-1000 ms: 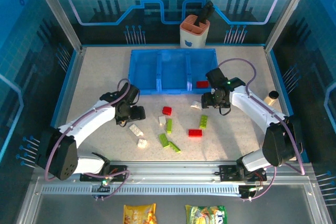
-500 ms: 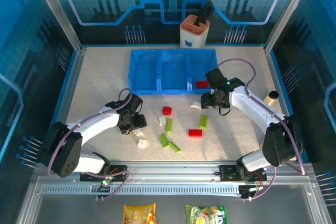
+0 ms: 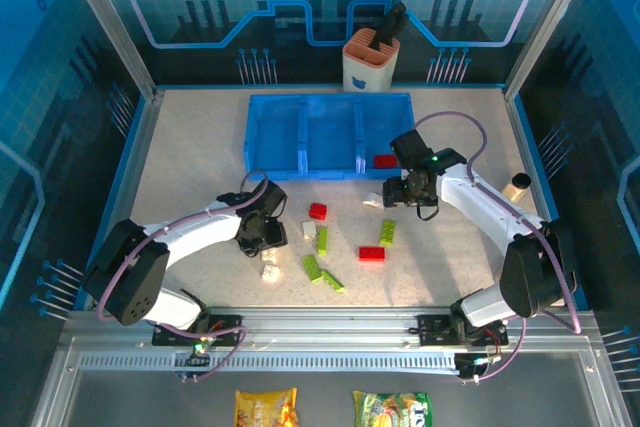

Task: Sort the legos into containers by color
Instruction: Pick up the lego from the bottom-left of the table.

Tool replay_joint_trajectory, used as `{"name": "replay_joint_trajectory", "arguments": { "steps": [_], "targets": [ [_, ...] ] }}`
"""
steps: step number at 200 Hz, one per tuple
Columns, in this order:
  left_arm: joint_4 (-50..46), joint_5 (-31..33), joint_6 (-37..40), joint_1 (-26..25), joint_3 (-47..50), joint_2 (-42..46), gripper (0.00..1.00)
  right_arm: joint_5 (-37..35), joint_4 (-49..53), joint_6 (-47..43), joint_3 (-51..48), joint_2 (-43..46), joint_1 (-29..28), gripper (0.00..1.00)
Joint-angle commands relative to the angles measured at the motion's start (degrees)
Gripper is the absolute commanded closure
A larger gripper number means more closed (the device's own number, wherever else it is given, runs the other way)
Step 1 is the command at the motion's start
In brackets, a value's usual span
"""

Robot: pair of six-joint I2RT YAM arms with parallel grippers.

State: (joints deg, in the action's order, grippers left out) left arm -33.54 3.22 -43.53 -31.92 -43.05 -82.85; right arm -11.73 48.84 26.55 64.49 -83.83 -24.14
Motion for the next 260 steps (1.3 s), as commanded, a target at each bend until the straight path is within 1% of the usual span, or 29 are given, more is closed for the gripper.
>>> {"name": "replay_joint_trajectory", "arguments": {
  "steps": [1,36,91,184,226,260],
  "targets": [
    [-3.83,1.28,0.29,-1.5,-1.06,-0.14,0.48,-0.27,1.03,0.0,-0.42,1.65,-1.04,0.29],
    [-6.16,2.49,0.03,-3.67,-0.67,0.5,0.52,-0.36,1.52,0.0,-0.2,2.09,-1.6,0.29],
    [-7.58,3.19,-0.5,-5.49,-0.77,0.35,0.56,-0.59,2.31,0.05,0.55,2.23,-2.31,0.29],
    [-7.85,4.68,0.54,-5.69,-1.42,-1.23,0.63,-1.48,2.92,0.09,0.55,2.88,-2.67,0.29],
    [-7.98,5.64,1.01,-5.65,-1.9,-0.59,0.65,-1.64,3.19,0.19,0.9,2.96,-2.67,0.29],
    [-9.17,6.77,2.87,-5.27,-4.06,-0.55,0.65,-1.96,3.6,-0.09,1.32,3.02,-2.69,0.29]
  ]
}}
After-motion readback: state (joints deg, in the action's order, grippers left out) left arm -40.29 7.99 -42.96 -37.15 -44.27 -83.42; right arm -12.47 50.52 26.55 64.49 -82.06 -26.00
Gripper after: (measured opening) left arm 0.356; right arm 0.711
